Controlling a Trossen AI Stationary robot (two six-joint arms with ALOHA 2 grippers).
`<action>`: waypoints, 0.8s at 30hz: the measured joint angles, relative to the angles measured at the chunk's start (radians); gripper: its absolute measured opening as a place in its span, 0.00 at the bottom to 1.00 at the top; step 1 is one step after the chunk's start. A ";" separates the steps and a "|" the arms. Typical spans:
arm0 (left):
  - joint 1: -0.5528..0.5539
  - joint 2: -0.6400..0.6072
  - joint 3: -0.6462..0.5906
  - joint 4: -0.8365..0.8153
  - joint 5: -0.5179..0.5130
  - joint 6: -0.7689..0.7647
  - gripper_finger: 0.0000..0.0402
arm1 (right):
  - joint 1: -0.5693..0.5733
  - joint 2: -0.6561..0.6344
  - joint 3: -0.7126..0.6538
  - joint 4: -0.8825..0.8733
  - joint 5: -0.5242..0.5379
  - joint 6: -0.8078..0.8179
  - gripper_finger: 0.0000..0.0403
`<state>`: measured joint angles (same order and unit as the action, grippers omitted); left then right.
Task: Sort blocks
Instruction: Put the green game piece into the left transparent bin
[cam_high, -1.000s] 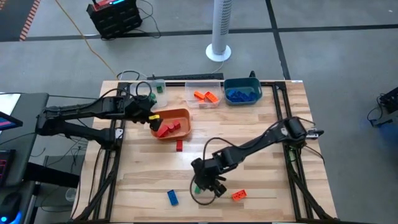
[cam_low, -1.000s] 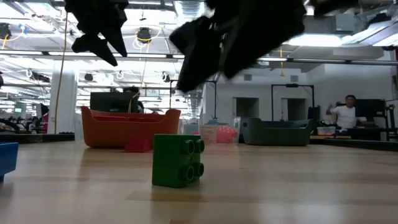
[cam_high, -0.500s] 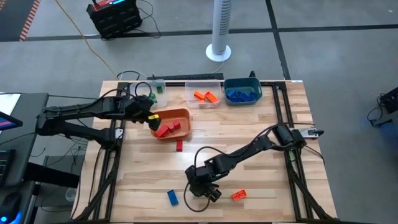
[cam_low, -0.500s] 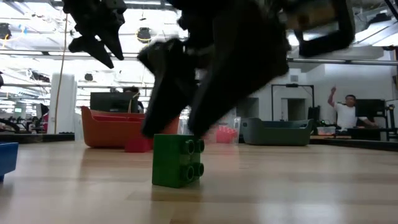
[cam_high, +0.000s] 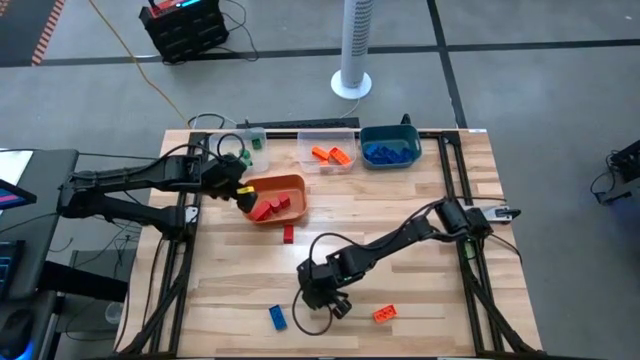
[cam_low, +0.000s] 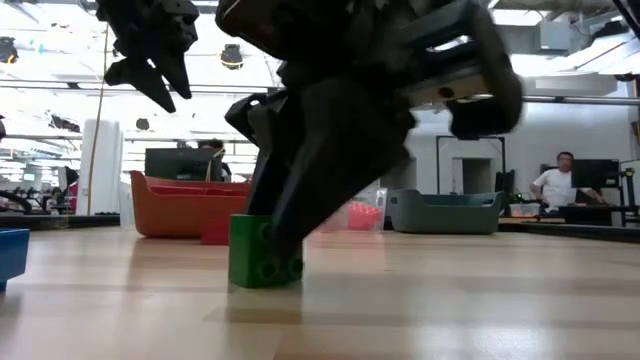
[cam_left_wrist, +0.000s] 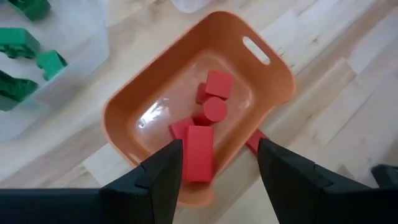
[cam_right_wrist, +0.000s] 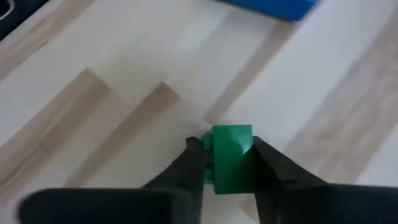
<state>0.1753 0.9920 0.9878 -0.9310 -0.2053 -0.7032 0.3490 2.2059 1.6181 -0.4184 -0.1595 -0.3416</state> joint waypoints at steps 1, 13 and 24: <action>0.000 0.000 0.000 0.000 0.013 -0.002 0.49 | -0.006 0.000 0.004 -0.004 0.000 0.013 0.22; 0.000 -0.073 0.000 0.016 0.176 -0.035 0.49 | -0.148 -0.180 0.097 -0.189 0.267 0.169 0.14; 0.000 -0.140 0.000 0.471 0.179 0.019 0.49 | -0.195 -0.429 0.098 0.143 0.506 0.211 0.14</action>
<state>0.1757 0.8523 0.9878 -0.4597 -0.0262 -0.6845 0.1542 1.7765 1.7164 -0.2756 0.3470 -0.1305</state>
